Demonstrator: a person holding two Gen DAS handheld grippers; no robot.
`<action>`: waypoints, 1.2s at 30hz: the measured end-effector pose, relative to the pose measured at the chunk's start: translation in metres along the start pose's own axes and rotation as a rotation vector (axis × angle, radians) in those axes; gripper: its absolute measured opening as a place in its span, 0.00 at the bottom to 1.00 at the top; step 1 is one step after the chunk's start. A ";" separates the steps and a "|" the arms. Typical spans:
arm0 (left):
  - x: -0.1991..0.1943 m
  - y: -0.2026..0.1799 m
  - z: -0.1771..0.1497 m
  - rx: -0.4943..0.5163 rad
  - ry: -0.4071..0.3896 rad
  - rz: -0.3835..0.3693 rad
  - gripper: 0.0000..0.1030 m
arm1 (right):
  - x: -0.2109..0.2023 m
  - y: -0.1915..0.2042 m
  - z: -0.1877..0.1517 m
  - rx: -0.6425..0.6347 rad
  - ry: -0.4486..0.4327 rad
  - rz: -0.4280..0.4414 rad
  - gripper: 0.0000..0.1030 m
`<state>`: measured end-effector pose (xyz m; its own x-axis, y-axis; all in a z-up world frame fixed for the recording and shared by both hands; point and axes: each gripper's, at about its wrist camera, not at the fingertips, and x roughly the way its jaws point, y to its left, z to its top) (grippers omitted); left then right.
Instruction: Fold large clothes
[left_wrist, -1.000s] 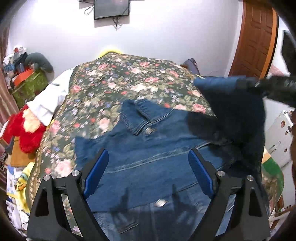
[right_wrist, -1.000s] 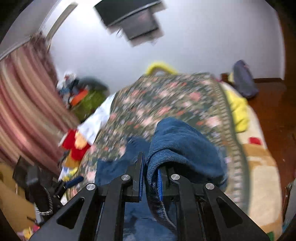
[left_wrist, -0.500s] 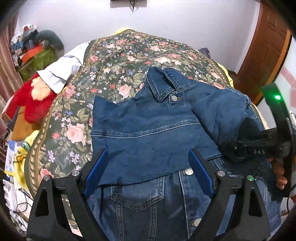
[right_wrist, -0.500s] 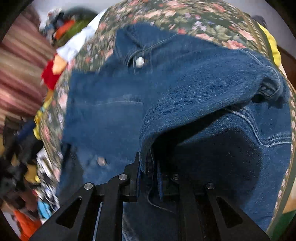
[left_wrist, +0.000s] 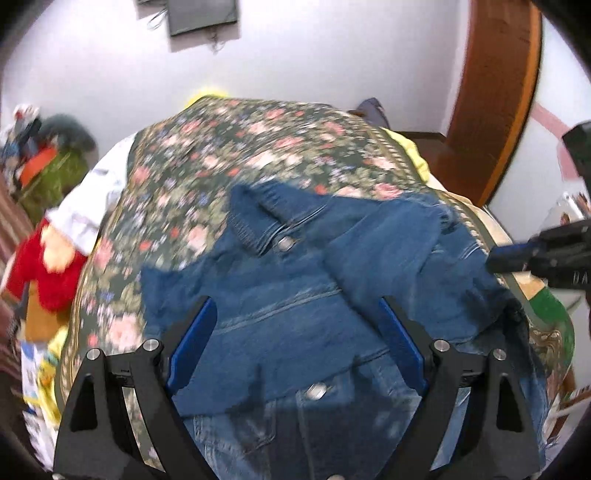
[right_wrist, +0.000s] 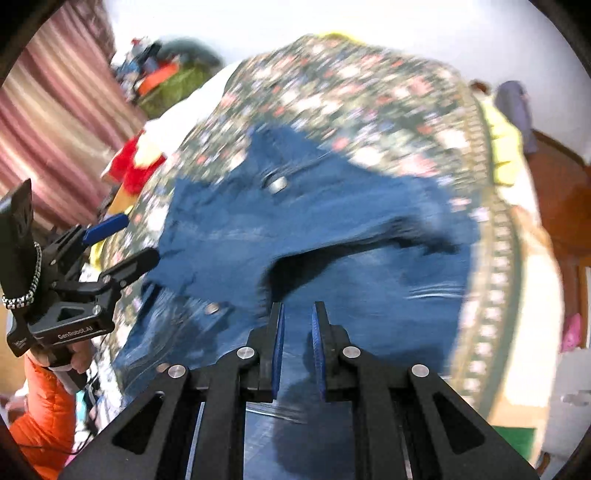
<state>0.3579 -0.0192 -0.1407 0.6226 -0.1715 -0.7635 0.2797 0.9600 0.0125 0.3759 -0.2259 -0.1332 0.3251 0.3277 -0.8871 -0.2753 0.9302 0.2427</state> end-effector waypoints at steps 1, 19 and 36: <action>0.003 -0.009 0.006 0.024 0.000 -0.007 0.86 | -0.006 -0.008 -0.001 0.012 -0.019 -0.025 0.10; 0.156 -0.140 0.064 0.321 0.193 -0.028 0.49 | 0.023 -0.126 -0.018 0.177 0.011 -0.164 0.10; 0.038 0.012 0.085 -0.017 -0.087 0.064 0.05 | 0.052 -0.107 -0.010 0.037 -0.017 -0.200 0.10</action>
<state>0.4473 -0.0328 -0.1148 0.7001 -0.1280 -0.7024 0.2258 0.9730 0.0476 0.4136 -0.3103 -0.2095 0.3854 0.1385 -0.9123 -0.1702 0.9824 0.0773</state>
